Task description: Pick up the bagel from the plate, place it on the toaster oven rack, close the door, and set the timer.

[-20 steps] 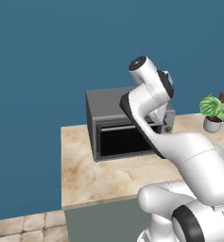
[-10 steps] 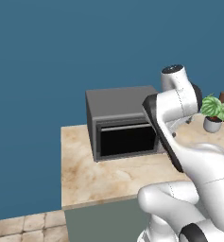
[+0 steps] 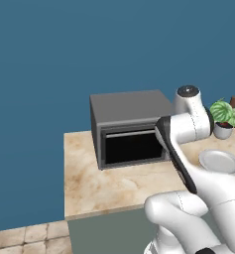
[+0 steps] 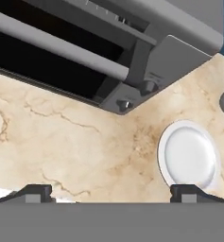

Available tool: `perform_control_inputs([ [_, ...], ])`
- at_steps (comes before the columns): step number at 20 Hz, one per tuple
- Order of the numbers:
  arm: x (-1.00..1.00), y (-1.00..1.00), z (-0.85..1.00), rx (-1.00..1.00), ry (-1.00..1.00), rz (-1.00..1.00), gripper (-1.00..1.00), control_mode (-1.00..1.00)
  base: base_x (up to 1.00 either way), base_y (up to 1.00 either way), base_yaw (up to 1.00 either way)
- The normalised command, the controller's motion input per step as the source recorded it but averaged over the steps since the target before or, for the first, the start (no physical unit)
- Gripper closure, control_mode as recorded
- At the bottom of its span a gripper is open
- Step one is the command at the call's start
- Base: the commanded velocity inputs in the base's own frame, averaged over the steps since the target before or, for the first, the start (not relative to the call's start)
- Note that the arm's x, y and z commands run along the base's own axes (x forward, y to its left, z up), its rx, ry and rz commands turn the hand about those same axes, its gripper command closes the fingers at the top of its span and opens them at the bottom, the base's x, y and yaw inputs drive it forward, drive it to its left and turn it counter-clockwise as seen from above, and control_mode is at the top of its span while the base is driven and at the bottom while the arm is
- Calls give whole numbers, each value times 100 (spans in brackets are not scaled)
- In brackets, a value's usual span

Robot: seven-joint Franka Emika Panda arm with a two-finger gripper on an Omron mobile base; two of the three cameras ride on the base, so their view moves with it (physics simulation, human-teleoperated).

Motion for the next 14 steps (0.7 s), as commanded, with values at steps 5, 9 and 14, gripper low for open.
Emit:
perform_control_inputs([
  [5,29,0,-52,5,-13,-7,-100,-100,0,0,0],
  [9,33,0,-52,10,-4,-10,-100,-100,0,0,0],
  [14,33,0,-40,10,-1,-11,-100,-100,0,0,0],
])
